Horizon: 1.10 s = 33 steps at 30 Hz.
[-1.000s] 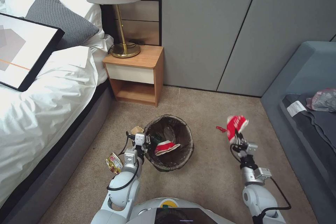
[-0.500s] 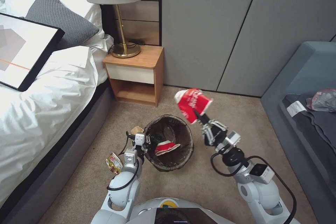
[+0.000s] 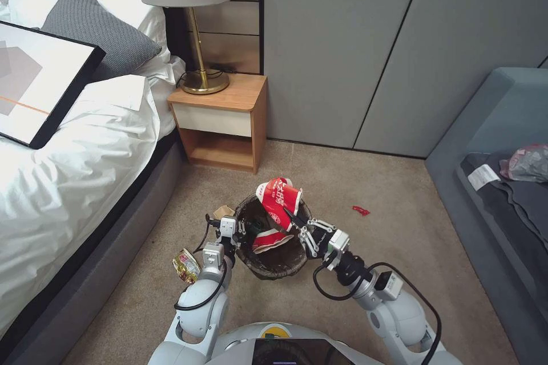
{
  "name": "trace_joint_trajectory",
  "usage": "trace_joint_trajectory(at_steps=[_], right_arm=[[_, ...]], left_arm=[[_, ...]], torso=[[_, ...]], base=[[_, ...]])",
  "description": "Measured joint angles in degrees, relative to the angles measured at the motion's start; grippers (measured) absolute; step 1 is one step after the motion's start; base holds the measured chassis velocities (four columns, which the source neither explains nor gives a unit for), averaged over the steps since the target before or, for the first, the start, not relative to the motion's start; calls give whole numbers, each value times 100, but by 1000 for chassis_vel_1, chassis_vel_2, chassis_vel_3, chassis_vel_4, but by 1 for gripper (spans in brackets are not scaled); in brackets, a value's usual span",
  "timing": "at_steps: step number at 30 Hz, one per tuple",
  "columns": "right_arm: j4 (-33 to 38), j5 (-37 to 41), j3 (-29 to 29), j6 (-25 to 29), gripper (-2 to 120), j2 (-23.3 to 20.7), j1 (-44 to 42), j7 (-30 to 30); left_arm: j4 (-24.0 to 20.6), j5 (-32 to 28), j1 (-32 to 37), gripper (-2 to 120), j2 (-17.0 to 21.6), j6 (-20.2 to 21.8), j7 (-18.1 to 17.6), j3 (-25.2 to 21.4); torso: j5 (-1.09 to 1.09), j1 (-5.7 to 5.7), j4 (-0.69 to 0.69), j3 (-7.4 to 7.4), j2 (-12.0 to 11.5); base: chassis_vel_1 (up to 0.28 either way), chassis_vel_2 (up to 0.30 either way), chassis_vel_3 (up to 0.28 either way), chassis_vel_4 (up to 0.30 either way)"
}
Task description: Pick up the trash bin, then pick up the garbage from the floor and place it into the trash bin.
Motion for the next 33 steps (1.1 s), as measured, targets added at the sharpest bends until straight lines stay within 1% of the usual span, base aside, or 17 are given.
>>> trace_joint_trajectory(at_steps=[10,11,12,13,14,17,18,20,21,22,25,26,27,28,30,32,33], right_arm=[[-596,-186,-169,203,1,91,42,99],[-654,-233,-201,231,4,98,41,136],[-705,-285,-232,261,10,107,39,155],[-736,-326,-243,282,14,115,38,164],[-736,-326,-243,282,14,115,38,164],[-791,-395,-257,340,28,134,34,173],[-791,-395,-257,340,28,134,34,173],[-791,-407,-260,354,40,137,22,177],[-791,-413,-259,359,43,138,22,180],[-791,-413,-259,359,43,138,22,180],[-788,-421,-254,396,57,146,17,220],[-788,-421,-254,396,57,146,17,220],[-782,-421,-254,396,60,145,4,236],[-770,-425,-256,399,67,143,-17,250],[-769,-428,-256,402,70,143,-20,251],[-766,-463,-240,448,83,145,-25,259],[-752,-474,-225,470,86,149,-26,267]], left_arm=[[0,0,0,0,0,0,0,0],[0,0,0,0,0,0,0,-1],[0,0,0,0,0,0,0,0],[0,0,0,0,0,0,0,0],[0,0,0,0,0,0,0,0],[0,0,0,0,0,0,0,0],[0,0,0,0,0,0,0,0],[0,0,0,0,0,0,0,2],[0,0,0,0,0,0,0,0],[0,0,0,0,0,0,0,0],[0,0,0,0,0,0,0,0],[0,0,0,0,0,0,0,0],[0,0,0,0,0,0,0,0],[0,0,0,0,0,0,0,0],[0,0,0,0,0,0,0,-1],[0,0,0,0,0,0,0,0],[0,0,0,0,0,0,0,0]], torso=[[0,0,0,0,0],[0,0,1,0,0],[0,0,0,0,0],[0,0,0,0,0],[0,0,0,0,0],[0,0,1,0,0],[0,0,1,0,0],[0,0,0,0,0],[0,0,0,0,0],[0,0,0,0,0],[0,0,1,0,0],[0,0,1,0,0],[0,0,1,0,0],[0,0,0,0,0],[0,0,0,0,0],[0,0,0,0,0],[0,0,0,0,0]], base=[[0,0,0,0],[0,0,0,0],[0,0,0,0],[0,0,0,0],[0,0,0,0],[0,0,0,0],[0,0,0,0],[0,0,0,0],[0,0,0,0],[0,0,0,0],[0,0,0,0],[0,0,0,0],[0,0,0,0],[0,0,0,0],[0,0,0,0],[0,0,0,0],[0,0,0,0]])
